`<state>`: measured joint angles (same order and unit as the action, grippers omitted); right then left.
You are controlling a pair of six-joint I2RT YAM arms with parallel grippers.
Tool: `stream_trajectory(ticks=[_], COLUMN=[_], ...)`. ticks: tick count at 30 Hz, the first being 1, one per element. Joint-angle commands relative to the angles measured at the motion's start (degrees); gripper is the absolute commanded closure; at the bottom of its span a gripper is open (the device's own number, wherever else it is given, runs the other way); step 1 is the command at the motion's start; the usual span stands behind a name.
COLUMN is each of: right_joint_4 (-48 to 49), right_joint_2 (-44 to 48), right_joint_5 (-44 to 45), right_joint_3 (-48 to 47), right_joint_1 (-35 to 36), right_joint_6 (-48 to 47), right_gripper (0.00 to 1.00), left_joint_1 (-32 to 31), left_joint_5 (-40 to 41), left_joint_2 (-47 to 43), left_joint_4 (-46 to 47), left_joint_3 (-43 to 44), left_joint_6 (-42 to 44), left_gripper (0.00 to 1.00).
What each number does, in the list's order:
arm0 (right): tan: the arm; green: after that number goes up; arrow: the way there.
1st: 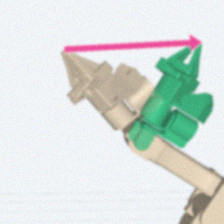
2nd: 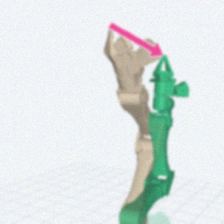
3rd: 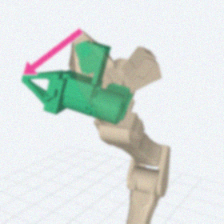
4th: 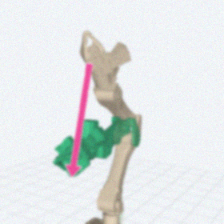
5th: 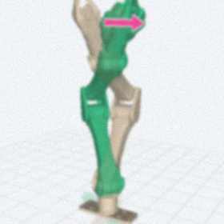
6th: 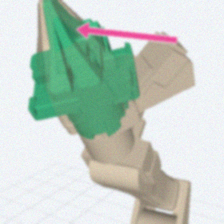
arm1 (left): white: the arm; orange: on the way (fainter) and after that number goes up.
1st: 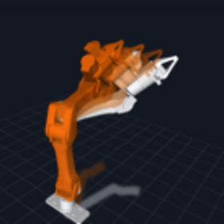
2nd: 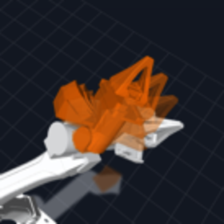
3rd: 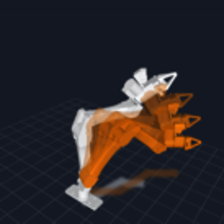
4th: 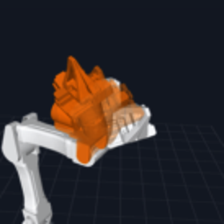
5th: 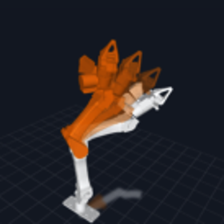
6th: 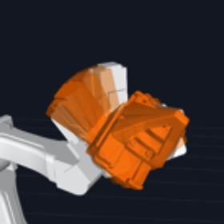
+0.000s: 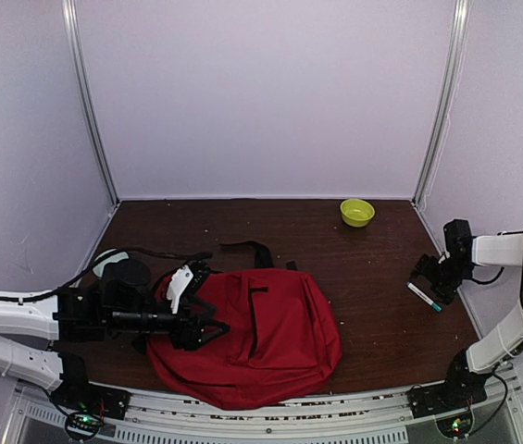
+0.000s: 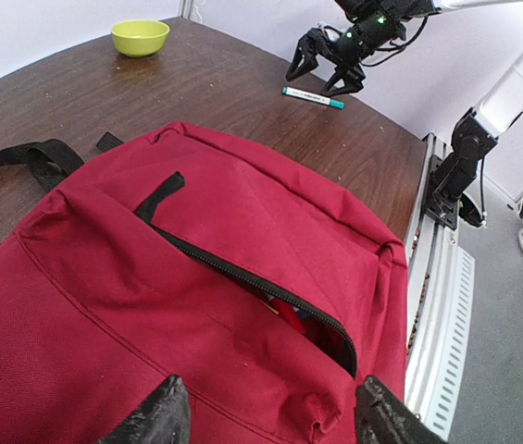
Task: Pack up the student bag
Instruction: Pick up the pen from the center of the board.
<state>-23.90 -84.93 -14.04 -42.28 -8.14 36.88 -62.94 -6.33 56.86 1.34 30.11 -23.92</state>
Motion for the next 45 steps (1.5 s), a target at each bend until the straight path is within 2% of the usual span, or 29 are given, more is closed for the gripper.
stream_trajectory(ticks=[1,9,14,20,25,29,31,35,41,45], right_joint_4=[1.03,-1.15,-1.99,-5.18,-6.87,-10.26,-10.91,-12.13,-15.05,-16.01], right_joint_2=[1.23,5.49,6.3,6.44,5.03,2.71,1.56,-0.36,-3.12,-4.98], right_joint_5=[-6.56,-5.9,-3.4,1.45,3.08,6.11,6.34,7.35,9.79,10.48], right_joint_3=[4.15,8.41,9.66,8.08,6.99,4.62,3.87,2.25,0.18,-0.95], right_joint_1=[0.15,7.77,11.96,12.45,12.45,12.45,12.45,12.54,12.78,12.95], right_joint_6=[1.39,3.37,4.16,3.29,4.34,5.2,5.54,5.81,4.9,3.82], right_gripper=[0.08,0.16,0.25,0.37,0.43,0.52,0.6,0.69,0.69,0.78], left_joint_1=[0.27,0.27,0.27,0.27,0.27,0.27,0.27,0.27,0.27,0.27], left_joint_5=[0.81,0.12,-0.4,-0.14,0.37,0.78,0.97,1.42,1.93,2.25], left_joint_2=[-0.46,1.9,2.32,0.48,-0.96,-1.68,-1.96,-2.52,-2.37,-2.52], left_joint_4=[0.71,1.38,1.47,1.3,1.29,1.27,1.49,2.06,1.98,1.73], left_joint_3=[-0.34,1.05,1.29,0.19,-0.81,-1.46,-1.9,-2.96,-3.14,-2.86], left_joint_6=[-0.08,0.49,0.46,-0.02,-0.4,-0.51,-0.67,-0.95,-0.4,0.34], left_gripper=[0.37,0.38,0.38,0.38,0.38,0.38,0.38,0.38,0.38,0.38])
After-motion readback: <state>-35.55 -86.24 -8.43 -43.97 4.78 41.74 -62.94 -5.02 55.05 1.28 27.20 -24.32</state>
